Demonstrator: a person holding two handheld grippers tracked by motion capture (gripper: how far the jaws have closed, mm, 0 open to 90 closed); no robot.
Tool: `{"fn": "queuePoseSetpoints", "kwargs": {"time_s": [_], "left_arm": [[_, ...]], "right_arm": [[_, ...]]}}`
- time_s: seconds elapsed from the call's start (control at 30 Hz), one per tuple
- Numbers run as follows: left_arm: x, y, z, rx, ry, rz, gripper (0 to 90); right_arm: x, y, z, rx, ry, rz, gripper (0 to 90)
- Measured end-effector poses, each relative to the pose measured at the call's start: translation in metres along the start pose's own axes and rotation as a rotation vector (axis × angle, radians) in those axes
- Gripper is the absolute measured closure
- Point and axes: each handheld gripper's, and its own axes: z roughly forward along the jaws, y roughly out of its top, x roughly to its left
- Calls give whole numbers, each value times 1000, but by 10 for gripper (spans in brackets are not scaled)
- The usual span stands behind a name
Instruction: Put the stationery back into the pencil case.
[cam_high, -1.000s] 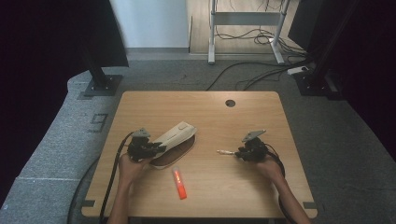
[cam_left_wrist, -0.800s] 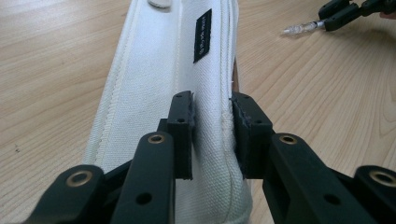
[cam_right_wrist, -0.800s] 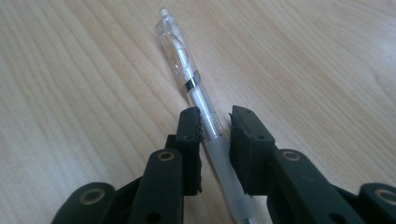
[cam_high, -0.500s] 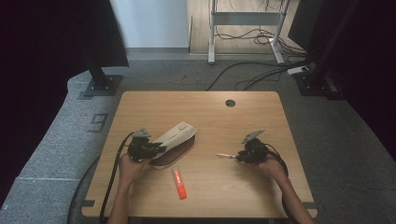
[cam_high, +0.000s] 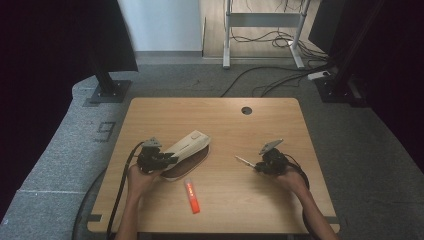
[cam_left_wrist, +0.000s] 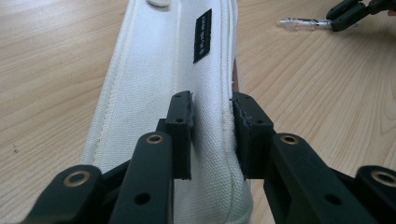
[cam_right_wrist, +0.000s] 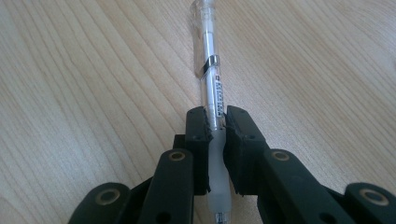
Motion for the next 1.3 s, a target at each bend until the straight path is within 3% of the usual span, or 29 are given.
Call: {"fn": "queuePoseSetpoints", "kwargs": {"time_s": [0.37,1.03,1.3], "left_arm": [[0,0,-4,-21,16,-10,755],[-1,1,-5,-34,29,-8,768],[-1,1,-6,-45,34,-8,769]], "right_arm": [[-1,-2,-5,-44,5,43,785],[6,9,-25,-118,26,51,786],[10,20,-26,-140,38,32,786]]}}
